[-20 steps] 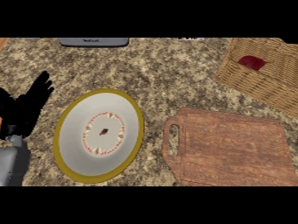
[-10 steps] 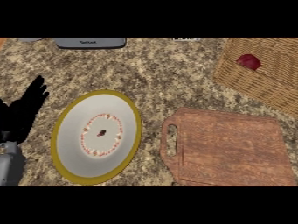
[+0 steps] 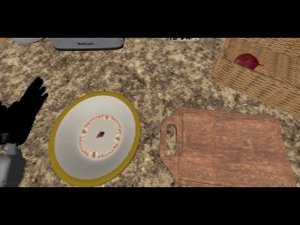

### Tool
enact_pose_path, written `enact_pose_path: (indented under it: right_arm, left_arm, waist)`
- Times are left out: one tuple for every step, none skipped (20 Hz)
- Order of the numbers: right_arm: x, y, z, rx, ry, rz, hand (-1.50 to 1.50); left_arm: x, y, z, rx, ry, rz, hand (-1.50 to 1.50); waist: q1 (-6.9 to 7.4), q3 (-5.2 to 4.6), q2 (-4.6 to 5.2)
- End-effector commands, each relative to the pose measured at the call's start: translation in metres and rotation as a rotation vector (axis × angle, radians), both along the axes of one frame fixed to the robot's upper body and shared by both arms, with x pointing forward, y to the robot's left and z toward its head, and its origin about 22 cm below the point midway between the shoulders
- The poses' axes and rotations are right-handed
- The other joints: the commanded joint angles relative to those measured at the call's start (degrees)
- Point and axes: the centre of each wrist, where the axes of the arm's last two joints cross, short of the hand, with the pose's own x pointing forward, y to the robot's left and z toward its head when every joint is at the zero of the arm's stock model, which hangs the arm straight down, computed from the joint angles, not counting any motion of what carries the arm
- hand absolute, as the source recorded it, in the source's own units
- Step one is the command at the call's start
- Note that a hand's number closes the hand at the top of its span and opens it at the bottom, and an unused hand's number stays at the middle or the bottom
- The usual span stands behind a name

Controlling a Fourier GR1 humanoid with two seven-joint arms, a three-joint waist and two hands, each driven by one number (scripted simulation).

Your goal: Pick the pear from the cutting board and place it in the basket

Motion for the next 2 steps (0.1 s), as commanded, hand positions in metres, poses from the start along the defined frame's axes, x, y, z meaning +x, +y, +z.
enact_pose_path:
  right_arm:
    - [-0.058, -0.041, 0.0, 0.009, 0.035, 0.061, -1.5]
    - [-0.065, -0.05, -0.012, -0.004, 0.036, 0.059, -1.5]
  left_arm:
    - [0.007, -0.011, 0.01, 0.009, -0.006, -0.007, 0.0]
    - [0.007, -0.009, 0.002, 0.008, -0.008, -0.014, 0.0]
  waist:
    - [-0.08, 0.04, 0.07]
    - [0.44, 0.03, 0.25]
